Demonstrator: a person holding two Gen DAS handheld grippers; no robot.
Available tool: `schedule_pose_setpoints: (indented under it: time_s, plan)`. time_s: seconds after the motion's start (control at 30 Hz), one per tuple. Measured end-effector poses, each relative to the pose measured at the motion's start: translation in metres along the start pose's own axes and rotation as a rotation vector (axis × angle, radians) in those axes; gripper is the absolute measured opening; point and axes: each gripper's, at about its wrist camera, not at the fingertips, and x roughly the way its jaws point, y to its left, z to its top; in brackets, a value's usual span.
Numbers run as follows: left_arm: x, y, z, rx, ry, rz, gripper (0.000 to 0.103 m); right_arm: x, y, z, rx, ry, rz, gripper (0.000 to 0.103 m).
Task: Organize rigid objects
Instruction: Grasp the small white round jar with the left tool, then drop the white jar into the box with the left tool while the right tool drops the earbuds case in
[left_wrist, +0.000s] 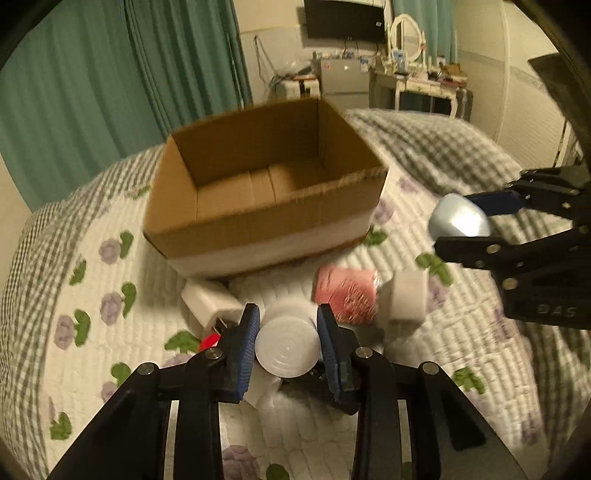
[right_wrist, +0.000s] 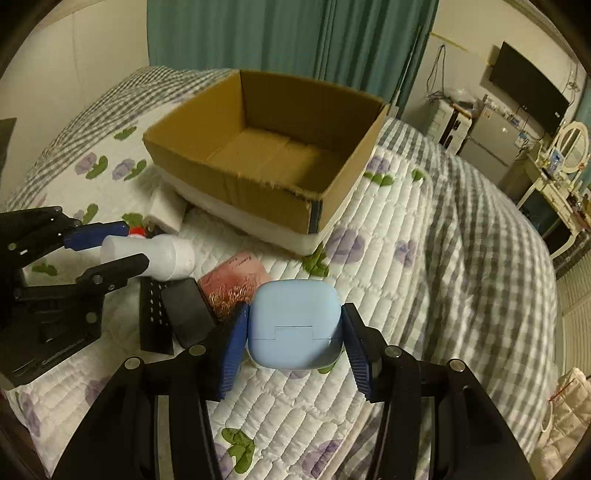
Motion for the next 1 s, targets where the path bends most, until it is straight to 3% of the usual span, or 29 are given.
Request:
schedule_pose_setpoints:
  time_s: [0.33, 0.53, 0.73, 1.0]
  plan:
    - [-0.049, 0.032, 0.055, -0.003, -0.110, -0.039, 0.032, -0.054, 0.008, 0.046, 0.013, -0.117, -0.044, 0.050]
    - [-0.049, 0.052, 0.103, 0.004, -0.183, 0.046, 0.032, -0.060, 0.010, 0.093, 0.029, -0.191, -0.059, 0.050]
    - [-0.012, 0.064, 0.140, 0.006, -0.180, 0.069, 0.032, -0.033, 0.009, 0.134, 0.057, -0.239, -0.091, 0.050]
    - [0.055, 0.067, 0.135, -0.049, -0.076, 0.014, 0.032, 0.041, -0.008, 0.138, 0.147, -0.169, -0.064, 0.050]
